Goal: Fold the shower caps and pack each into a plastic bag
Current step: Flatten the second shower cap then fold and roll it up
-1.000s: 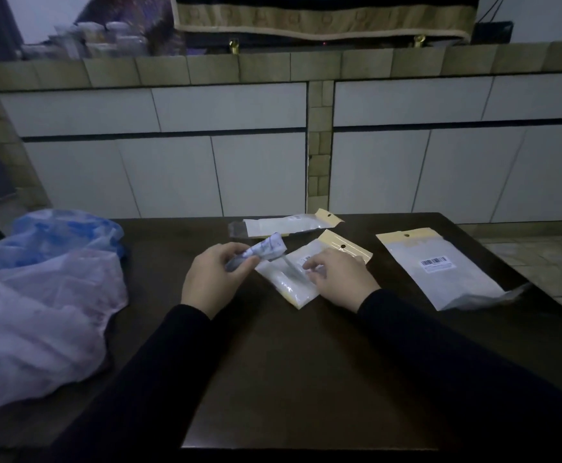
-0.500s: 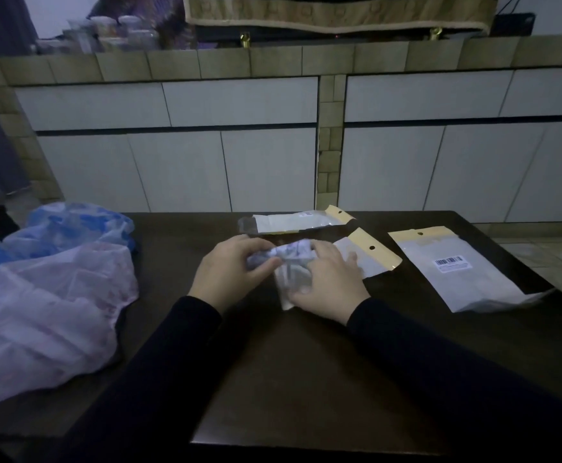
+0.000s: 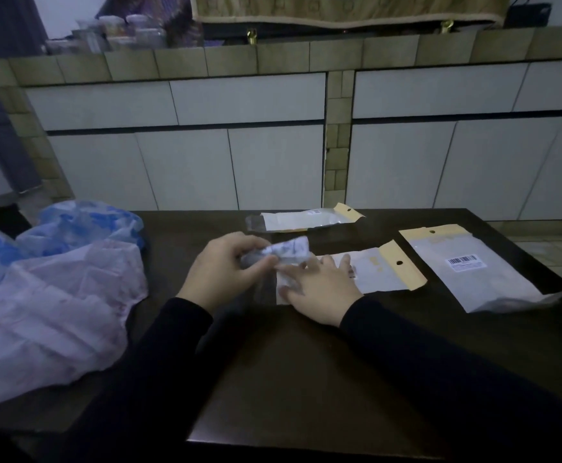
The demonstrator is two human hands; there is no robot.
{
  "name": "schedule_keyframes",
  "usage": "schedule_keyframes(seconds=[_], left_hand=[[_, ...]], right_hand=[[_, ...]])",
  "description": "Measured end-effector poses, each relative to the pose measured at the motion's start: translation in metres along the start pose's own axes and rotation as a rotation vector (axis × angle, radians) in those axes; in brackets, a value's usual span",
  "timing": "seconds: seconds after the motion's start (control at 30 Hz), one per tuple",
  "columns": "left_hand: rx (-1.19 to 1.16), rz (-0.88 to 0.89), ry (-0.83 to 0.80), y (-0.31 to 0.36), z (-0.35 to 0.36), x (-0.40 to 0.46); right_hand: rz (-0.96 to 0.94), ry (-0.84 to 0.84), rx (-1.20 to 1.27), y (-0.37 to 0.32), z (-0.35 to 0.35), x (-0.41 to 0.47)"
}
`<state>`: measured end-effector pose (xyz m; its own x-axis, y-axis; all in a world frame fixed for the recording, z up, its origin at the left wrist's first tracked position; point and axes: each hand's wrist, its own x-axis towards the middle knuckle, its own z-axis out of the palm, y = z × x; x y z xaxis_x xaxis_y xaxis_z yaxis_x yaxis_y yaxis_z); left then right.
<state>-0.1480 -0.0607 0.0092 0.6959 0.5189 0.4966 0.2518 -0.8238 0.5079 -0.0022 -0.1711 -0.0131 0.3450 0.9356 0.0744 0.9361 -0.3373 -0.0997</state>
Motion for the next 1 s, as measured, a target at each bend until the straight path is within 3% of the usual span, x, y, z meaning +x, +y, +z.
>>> schedule_keyframes(seconds=[0.1,0.3,0.53,0.77,0.9,1.0], left_hand=[[0.192,-0.115,-0.123,-0.012,-0.005,-0.001],[0.333,-0.237,-0.188,-0.022,-0.009,-0.001],[0.327,-0.233,-0.216,-0.027,-0.008,0.001],[0.259,-0.232,-0.233,-0.03,-0.009,-0.001],[0.353,-0.2,-0.205,-0.027,-0.009,0.0],[0.506,-0.048,-0.113,-0.022,-0.006,0.001]], right_hand=[[0.034,-0.023,0.013,0.002,-0.003,0.001],[0.068,-0.018,0.238,0.026,-0.005,0.003],[0.167,0.185,0.427,0.024,0.005,0.004],[0.144,0.275,0.573,0.031,0.01,0.005],[0.097,0.373,0.752,0.033,0.008,0.001],[0.068,0.396,0.778,0.033,0.008,0.0]])
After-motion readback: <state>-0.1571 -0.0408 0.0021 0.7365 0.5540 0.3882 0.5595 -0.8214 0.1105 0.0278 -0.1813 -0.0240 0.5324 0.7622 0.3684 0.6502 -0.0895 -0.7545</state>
